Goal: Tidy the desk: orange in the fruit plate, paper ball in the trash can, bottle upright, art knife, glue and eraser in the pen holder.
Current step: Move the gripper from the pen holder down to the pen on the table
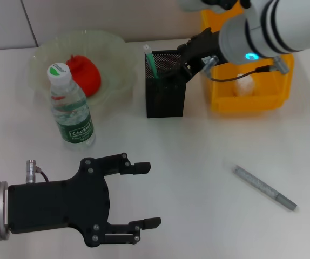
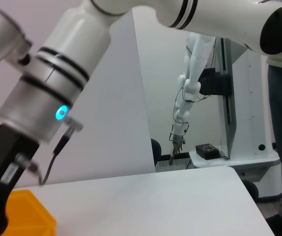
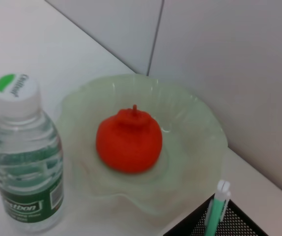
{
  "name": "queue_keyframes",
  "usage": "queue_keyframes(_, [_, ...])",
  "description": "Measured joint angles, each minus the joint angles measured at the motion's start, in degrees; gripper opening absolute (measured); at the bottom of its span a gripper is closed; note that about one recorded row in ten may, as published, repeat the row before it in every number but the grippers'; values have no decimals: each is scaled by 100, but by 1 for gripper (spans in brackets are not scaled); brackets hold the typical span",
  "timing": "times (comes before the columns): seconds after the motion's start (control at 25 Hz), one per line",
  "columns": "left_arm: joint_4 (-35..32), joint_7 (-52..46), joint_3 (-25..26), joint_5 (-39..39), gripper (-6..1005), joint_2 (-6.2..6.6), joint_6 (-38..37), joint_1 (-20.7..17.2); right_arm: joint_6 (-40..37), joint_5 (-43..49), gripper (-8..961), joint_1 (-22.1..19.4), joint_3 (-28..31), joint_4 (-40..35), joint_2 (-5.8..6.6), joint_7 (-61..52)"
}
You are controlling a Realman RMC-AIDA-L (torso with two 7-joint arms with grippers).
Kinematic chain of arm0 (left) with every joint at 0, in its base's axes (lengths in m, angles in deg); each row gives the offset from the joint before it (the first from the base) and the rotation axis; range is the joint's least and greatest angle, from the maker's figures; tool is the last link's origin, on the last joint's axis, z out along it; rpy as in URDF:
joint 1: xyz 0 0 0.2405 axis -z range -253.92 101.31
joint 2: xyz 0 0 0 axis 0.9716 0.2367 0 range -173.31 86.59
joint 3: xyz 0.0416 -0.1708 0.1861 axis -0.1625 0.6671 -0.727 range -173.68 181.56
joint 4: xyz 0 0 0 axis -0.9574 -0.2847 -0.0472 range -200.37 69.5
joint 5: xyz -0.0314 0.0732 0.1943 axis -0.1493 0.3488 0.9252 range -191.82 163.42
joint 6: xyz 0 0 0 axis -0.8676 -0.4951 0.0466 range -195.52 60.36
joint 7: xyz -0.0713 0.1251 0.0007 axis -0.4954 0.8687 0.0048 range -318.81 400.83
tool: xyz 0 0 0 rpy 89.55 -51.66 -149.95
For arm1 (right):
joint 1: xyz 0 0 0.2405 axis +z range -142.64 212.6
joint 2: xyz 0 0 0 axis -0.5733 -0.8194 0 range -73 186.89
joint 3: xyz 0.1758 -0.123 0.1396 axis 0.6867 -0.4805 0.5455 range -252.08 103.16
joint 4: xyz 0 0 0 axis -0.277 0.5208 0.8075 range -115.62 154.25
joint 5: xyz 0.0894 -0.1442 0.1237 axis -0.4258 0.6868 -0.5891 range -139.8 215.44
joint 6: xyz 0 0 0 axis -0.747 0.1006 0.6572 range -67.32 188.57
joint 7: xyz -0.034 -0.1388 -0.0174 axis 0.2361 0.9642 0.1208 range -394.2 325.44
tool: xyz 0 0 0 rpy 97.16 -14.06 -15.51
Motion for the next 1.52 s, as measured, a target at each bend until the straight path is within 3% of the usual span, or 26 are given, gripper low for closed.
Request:
queue_keyframes(0.2, [6, 29, 0, 1, 787, 0, -10, -21, -685, 17, 711, -313, 112, -798, 1, 0])
queue_keyframes(0.6, [258, 131, 0, -18, 787, 0, -29, -7, -2243, 37, 704, -531, 372, -1432, -7, -214])
queue_keyframes(0.92, [389, 307, -6, -32, 787, -7, -33, -14, -2921, 454, 703, -405, 403, -1299, -11, -497])
queue_keyframes(1.52, [605, 628, -20, -61, 787, -11, -54, 26, -3498, 496, 701, 166, 488, -42, -4, -732])
